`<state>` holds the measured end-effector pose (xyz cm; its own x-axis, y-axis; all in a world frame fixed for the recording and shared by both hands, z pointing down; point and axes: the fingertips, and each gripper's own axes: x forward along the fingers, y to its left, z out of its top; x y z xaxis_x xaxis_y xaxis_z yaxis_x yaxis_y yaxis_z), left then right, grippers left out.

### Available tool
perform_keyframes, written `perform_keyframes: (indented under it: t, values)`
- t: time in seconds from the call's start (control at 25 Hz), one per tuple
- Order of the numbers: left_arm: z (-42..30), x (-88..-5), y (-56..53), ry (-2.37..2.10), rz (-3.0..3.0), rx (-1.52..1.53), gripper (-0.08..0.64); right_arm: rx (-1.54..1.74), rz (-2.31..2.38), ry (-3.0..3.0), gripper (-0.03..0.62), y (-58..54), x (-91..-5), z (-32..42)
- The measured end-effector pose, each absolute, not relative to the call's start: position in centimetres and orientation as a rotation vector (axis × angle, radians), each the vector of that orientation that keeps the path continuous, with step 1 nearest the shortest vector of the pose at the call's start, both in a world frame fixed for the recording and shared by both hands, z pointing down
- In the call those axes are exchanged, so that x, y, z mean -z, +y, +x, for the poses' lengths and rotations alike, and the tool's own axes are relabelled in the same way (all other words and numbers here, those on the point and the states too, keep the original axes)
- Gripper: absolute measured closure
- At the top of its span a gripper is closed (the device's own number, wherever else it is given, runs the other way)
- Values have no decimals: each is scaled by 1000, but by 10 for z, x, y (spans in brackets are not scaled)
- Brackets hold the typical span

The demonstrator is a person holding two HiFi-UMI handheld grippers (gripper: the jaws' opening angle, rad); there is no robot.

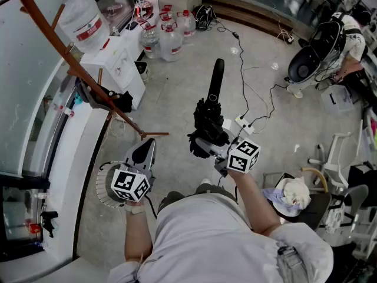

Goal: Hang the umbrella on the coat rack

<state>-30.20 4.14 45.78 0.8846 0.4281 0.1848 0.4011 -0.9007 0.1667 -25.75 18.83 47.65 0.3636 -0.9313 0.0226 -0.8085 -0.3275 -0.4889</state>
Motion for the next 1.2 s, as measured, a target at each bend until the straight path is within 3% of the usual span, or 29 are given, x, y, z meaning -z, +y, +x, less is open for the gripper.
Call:
perform_keyframes:
  t: [0.68,1.2]
  values:
    - [-250,-478,137,659,2951,-425,557,414,-2242,1541,325,270,-490,-206]
    - [-157,-501,97,660,2923,-397,557,467,-2262,1487,325,251,-510,-118]
